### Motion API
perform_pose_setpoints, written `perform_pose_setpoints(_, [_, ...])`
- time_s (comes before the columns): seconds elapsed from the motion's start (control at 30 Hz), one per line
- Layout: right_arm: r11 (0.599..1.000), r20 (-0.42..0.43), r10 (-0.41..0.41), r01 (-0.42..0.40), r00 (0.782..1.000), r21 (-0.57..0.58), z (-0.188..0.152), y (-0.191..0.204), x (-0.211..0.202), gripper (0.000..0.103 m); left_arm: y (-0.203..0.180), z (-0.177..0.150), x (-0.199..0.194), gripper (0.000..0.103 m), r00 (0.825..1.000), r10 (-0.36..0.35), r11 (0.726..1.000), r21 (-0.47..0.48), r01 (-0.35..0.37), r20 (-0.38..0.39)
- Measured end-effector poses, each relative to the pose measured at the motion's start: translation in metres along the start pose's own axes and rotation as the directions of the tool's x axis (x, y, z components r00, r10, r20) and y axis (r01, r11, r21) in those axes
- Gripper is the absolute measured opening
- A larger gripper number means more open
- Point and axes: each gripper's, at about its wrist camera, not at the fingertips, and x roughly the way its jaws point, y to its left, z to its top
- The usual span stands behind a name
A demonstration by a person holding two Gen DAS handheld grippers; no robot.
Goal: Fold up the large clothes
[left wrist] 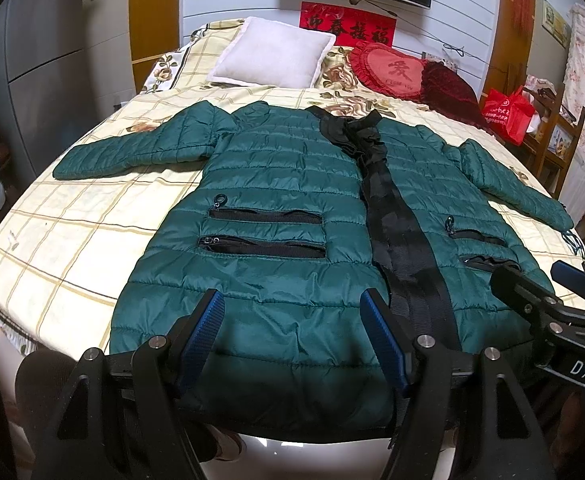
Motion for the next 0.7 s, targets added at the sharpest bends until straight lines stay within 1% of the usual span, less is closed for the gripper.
perform_pose_setpoints(0.27, [1.0,-0.008,-0.002,0.002,1.0,-0.004,-0.0016,0.0002,0.0039,0.102,-0.0016,0.0014,0.0026,0.05,1.0,-0.003,1.0,-0.003,0.003,-0.008])
perform_pose_setpoints(0.7, [1.0,-0.01,-0.004,0.004,1.0,0.007,0.0032,-0.0011,0.0069,0.102,-0.0007,0.0064,0.0057,0.05,1.0,0.002,1.0,0.0,-0.002,0.002])
